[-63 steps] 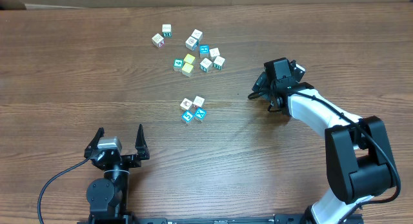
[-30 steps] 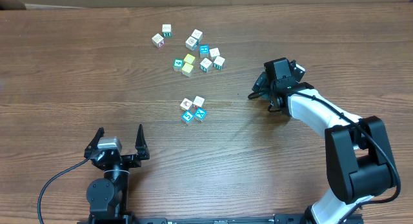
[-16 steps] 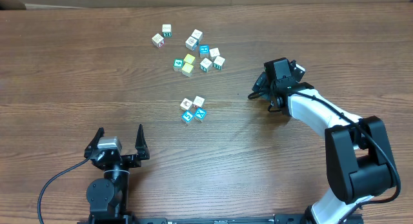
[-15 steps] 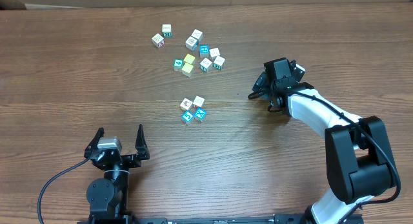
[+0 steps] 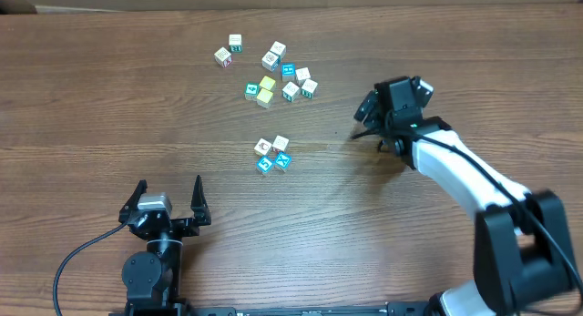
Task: Form a circle
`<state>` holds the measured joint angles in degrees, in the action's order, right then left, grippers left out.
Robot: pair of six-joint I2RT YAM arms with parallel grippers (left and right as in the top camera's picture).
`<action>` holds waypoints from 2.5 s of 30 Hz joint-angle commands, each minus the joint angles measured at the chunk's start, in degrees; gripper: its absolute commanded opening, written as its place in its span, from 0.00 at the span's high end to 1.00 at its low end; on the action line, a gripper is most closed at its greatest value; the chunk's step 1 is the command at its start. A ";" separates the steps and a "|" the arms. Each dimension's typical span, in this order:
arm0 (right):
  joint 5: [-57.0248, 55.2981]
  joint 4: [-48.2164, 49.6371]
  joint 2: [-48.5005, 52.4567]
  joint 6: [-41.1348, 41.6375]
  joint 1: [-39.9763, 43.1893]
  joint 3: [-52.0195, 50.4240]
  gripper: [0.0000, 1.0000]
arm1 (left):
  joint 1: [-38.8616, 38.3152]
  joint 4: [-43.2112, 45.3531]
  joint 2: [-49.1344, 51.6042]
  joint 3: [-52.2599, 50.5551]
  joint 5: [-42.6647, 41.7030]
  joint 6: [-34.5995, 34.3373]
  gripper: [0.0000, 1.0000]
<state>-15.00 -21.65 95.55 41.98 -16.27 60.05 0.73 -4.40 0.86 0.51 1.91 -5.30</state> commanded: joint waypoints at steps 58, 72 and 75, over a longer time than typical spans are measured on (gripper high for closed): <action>-0.39 0.24 -9.11 0.02 -0.11 -1.09 0.00 | -0.28 0.13 -0.61 -0.24 -0.07 1.68 0.00; -0.39 4.92 -21.24 0.02 -0.11 -18.97 0.00 | -0.28 0.13 -0.61 -0.24 -0.04 1.68 0.00; -0.39 14.05 -24.09 0.02 -0.11 -24.09 0.00 | -0.28 0.13 -0.61 -0.24 -0.07 1.68 0.00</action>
<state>-15.09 -11.73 74.72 42.00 -16.25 38.83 0.73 -4.38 0.86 0.51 1.91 -5.30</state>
